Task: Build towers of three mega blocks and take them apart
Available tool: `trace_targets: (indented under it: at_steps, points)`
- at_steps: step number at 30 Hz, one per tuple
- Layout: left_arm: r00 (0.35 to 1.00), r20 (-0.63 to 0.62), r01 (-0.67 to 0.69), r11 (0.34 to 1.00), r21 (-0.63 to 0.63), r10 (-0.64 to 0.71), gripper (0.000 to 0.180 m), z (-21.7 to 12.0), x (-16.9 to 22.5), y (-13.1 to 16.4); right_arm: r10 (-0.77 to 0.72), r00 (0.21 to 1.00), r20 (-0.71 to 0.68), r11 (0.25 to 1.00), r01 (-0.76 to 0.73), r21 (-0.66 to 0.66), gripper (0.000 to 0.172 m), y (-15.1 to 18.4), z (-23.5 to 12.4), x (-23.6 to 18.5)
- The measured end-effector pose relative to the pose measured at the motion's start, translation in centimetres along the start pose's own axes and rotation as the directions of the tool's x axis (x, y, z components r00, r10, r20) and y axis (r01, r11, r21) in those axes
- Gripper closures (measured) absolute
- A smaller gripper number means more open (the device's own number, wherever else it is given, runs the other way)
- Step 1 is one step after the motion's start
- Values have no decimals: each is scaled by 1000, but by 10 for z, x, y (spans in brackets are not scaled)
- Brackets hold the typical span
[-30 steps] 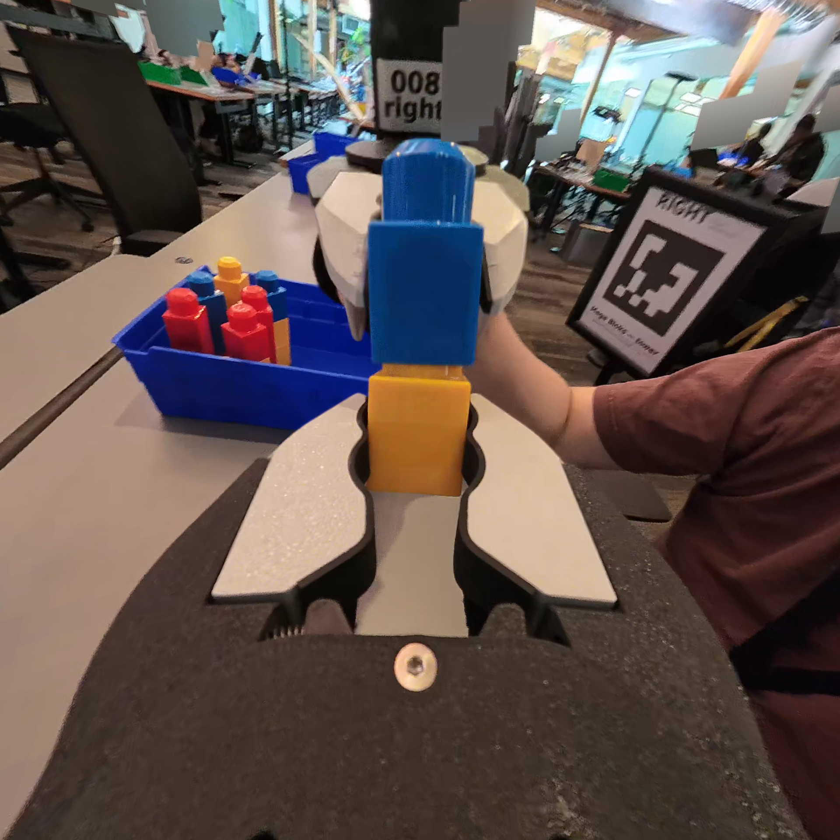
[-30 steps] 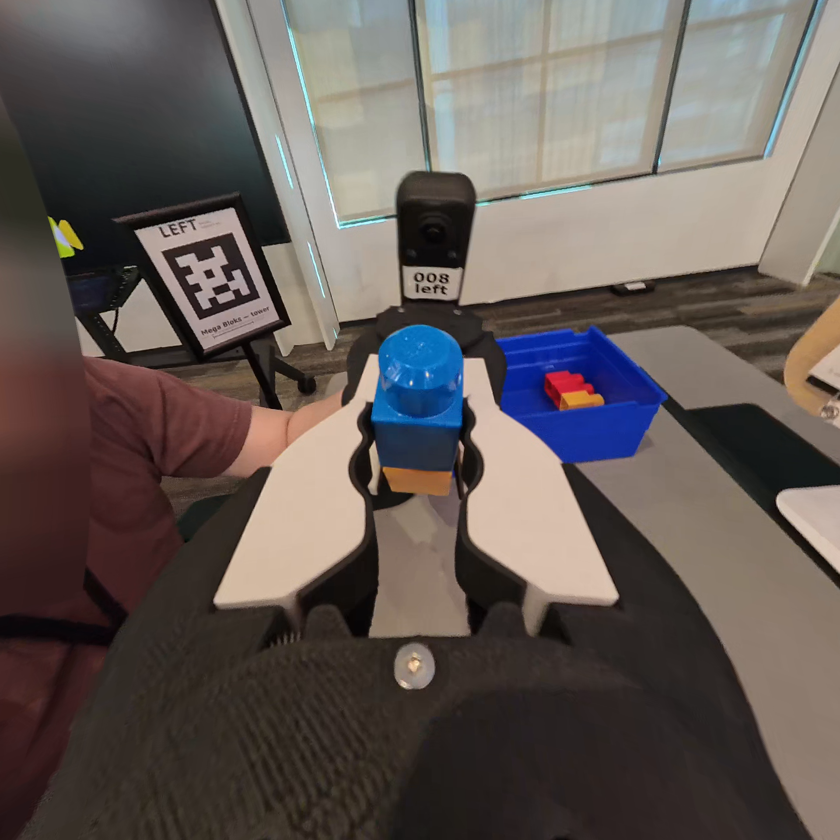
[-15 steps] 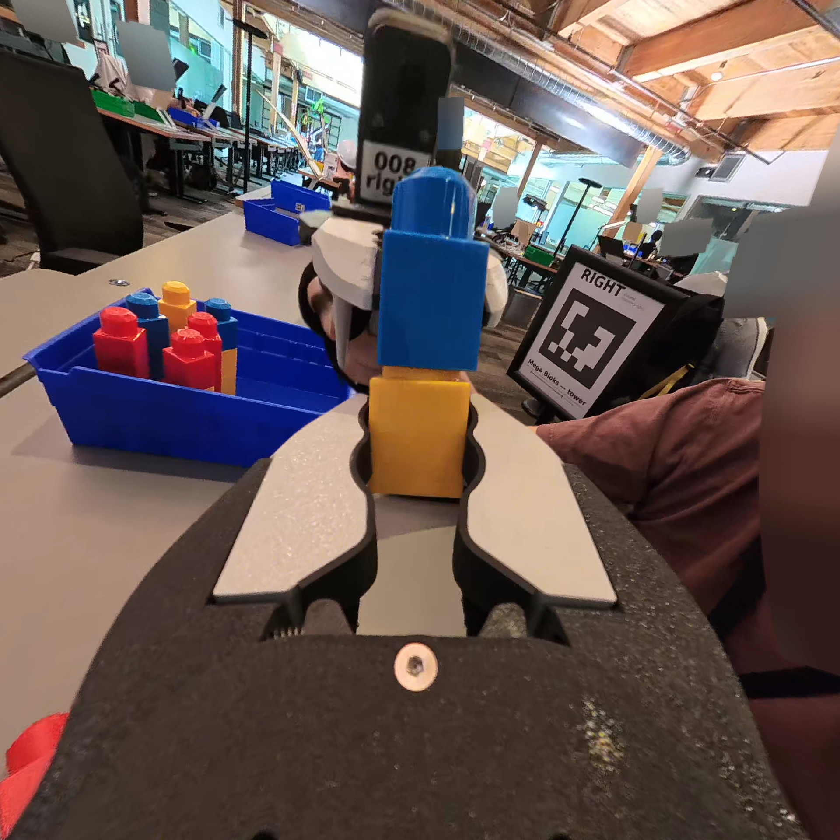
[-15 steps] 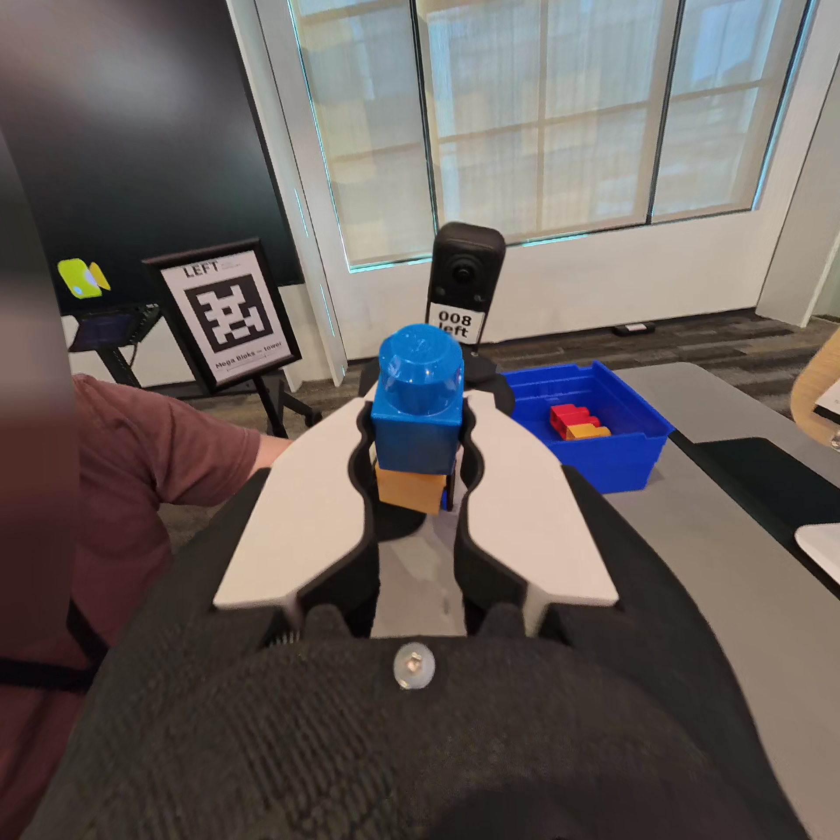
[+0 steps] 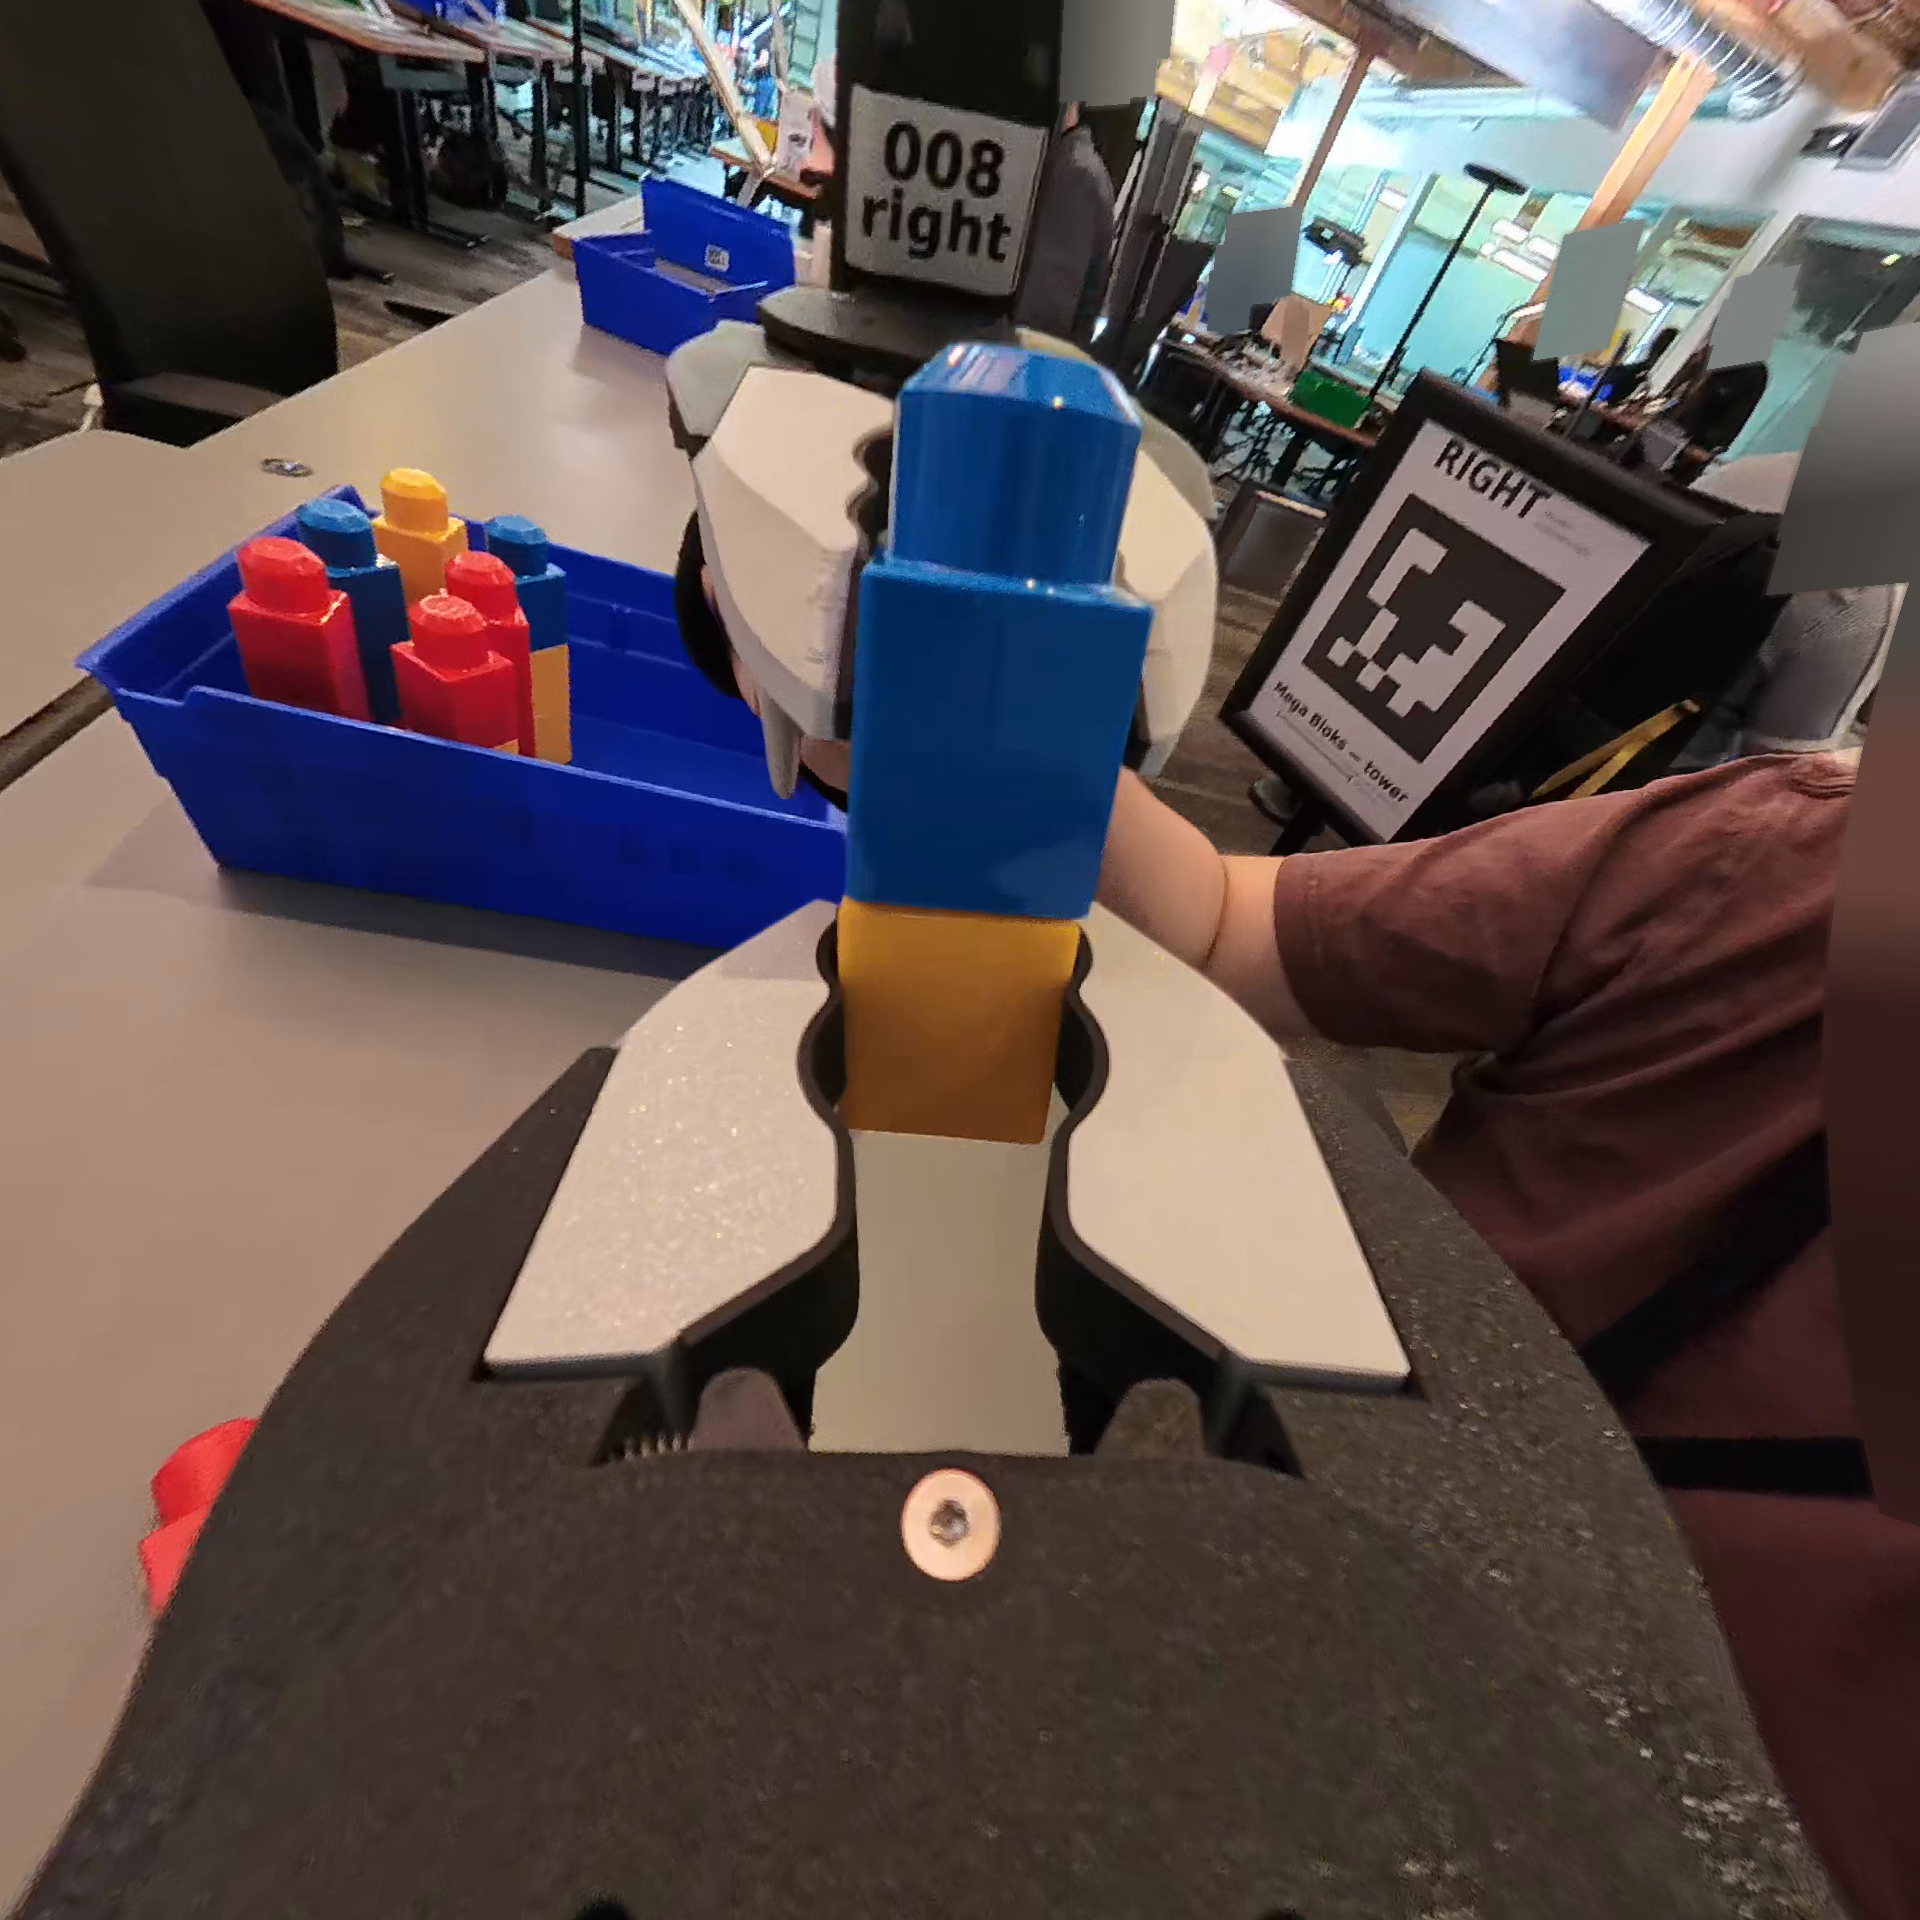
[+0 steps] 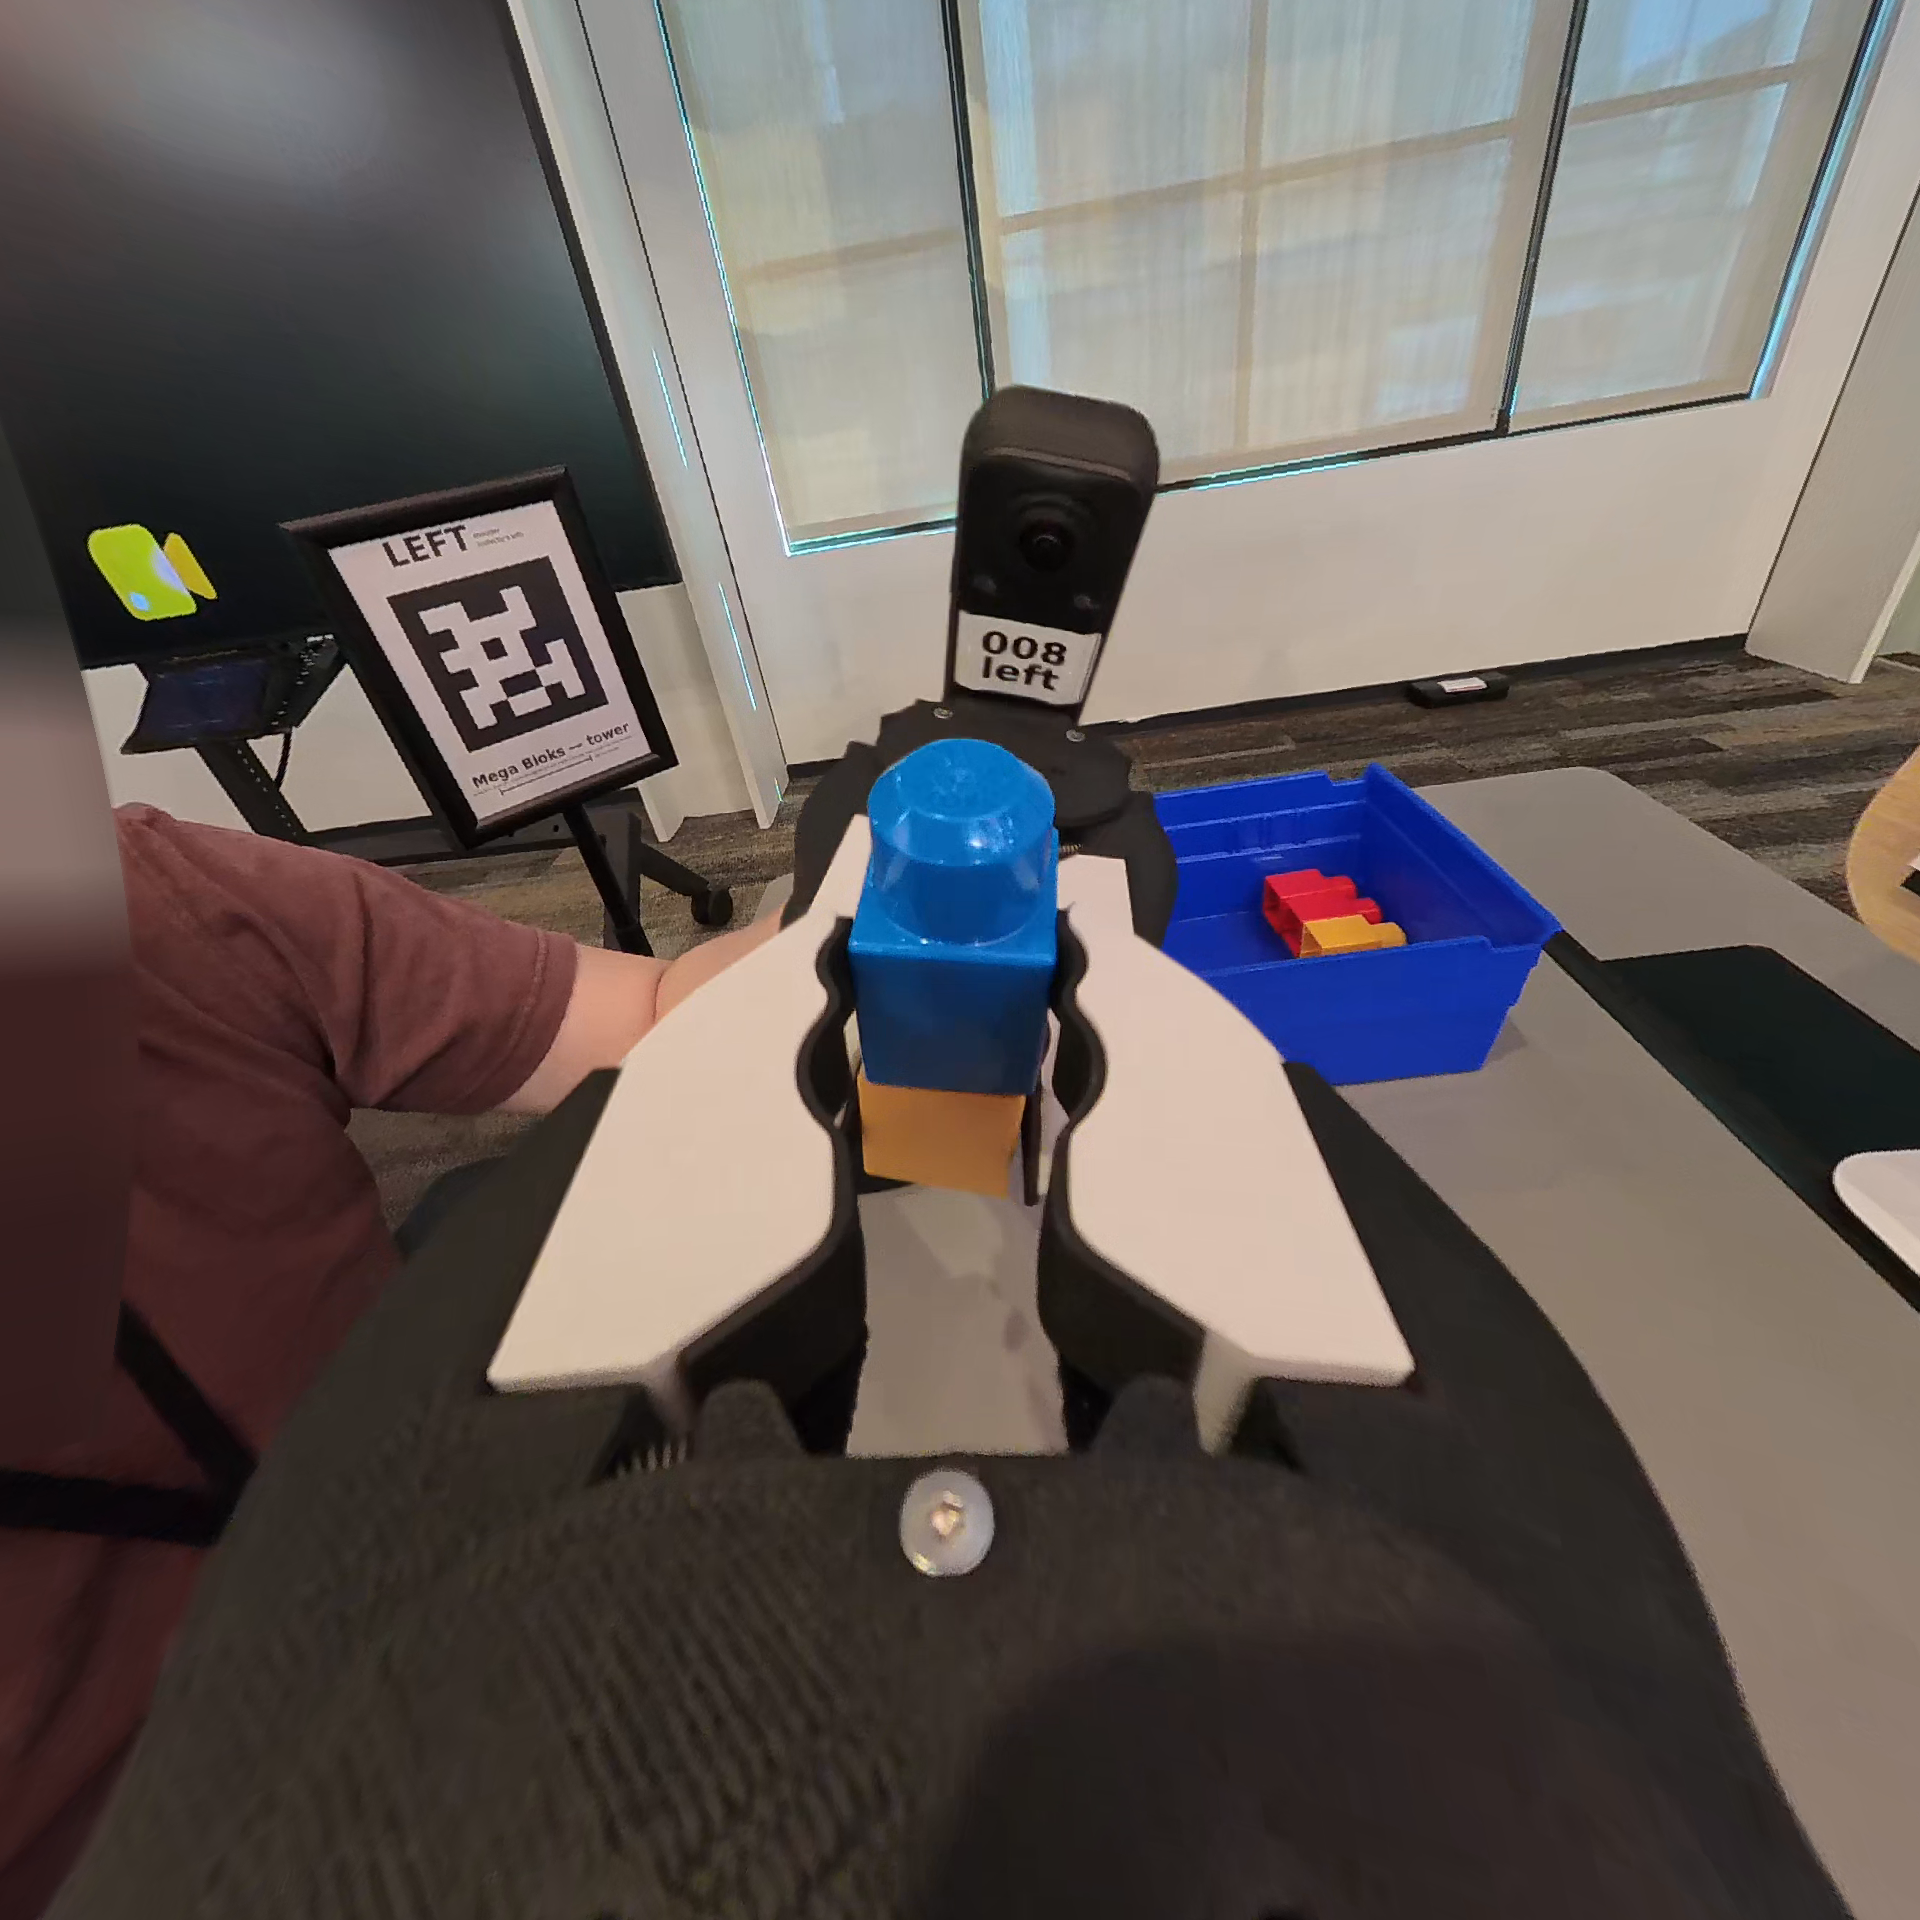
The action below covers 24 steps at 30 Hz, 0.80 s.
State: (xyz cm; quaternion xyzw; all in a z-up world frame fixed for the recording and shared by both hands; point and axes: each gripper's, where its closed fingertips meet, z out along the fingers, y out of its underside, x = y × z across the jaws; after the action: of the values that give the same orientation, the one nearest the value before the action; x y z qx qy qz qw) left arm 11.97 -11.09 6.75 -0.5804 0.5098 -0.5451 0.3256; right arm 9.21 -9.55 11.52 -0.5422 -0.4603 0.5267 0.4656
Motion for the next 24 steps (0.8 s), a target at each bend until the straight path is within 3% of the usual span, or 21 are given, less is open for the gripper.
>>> trace_targets:
  at_steps: [24]
  points:
    - [997,59,-37,998,-49,40,144,6,-3,7,-19,1000,-15,996,17,-92,134,11,-6,-2]
